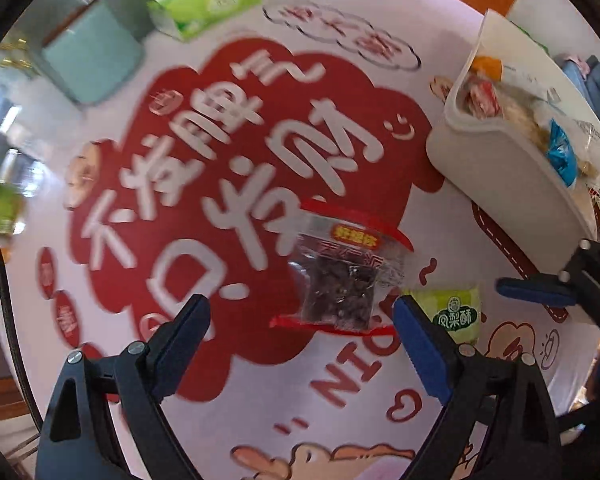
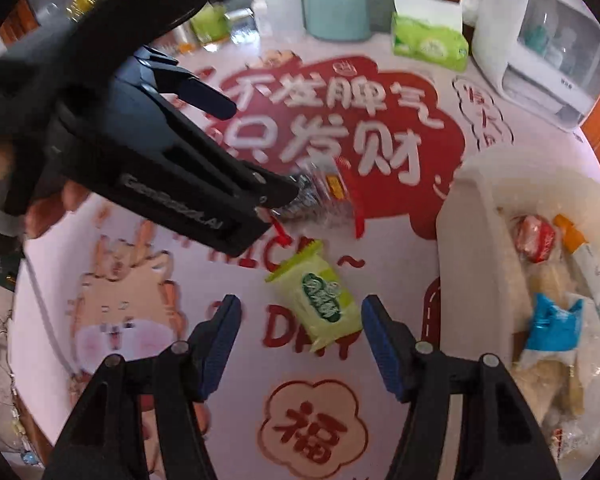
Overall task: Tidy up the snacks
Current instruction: 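Grasp the dark nut bag with the left tool while the right grasps the green pastry packet, then carry both packets over the white tray and open both tools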
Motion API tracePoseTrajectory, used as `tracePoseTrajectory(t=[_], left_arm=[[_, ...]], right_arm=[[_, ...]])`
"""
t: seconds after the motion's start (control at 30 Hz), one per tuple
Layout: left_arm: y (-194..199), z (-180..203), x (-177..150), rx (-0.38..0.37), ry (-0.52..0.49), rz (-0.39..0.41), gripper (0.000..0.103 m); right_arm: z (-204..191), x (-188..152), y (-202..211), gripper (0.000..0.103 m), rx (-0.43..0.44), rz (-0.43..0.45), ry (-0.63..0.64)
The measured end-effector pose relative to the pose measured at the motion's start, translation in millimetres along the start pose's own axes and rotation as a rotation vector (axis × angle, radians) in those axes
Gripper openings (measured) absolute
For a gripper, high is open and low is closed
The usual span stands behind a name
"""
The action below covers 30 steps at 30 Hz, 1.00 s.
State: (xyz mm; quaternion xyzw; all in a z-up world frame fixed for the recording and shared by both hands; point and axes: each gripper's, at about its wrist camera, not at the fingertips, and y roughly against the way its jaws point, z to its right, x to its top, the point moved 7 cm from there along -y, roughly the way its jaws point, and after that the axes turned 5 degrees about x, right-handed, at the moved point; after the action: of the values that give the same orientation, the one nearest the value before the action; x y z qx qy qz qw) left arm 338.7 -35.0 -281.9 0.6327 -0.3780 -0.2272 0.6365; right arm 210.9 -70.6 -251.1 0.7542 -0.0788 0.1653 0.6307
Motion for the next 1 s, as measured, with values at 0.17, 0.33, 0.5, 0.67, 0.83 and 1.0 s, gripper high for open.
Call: tracePoseTrajectory(t=[0.17,0.33,0.5,0.67,0.83,1.0], left_arm=[[-25.2,3.9,1.1,-0.023,-0.021,-0.038,0.092],[-33.4,6.8,1.9,-0.063,-0.011,-0.042,0.088],[-31.4,8.6,3.8,-0.073,-0.004,-0.032,0.076],[-28.7,12.7,2.7,-0.078,0.006,-0.022,0.068],[-17.7,12.5,12.3,-0.082,0.017,0.011,0.038],[-7.5,14.9,-7.3,-0.062,0.071,0.042,0.037]], right_arm=[[16.9,-8.2,-33.9,0.063,-0.039,-0.027,-0.057],[16.1,-9.0,-38.2,0.059,-0.052,0.011,-0.042],[12.3,-14.3,-34.0,0.039,-0.057,0.017,-0.032],[11.1,-28.3,-27.7,0.038,-0.062,0.014,-0.074],[3.3,-44.3,-21.3,0.038,-0.054,0.011,-0.093],[-6.4,-60.1,-7.9,0.038,-0.033,0.009,-0.111]])
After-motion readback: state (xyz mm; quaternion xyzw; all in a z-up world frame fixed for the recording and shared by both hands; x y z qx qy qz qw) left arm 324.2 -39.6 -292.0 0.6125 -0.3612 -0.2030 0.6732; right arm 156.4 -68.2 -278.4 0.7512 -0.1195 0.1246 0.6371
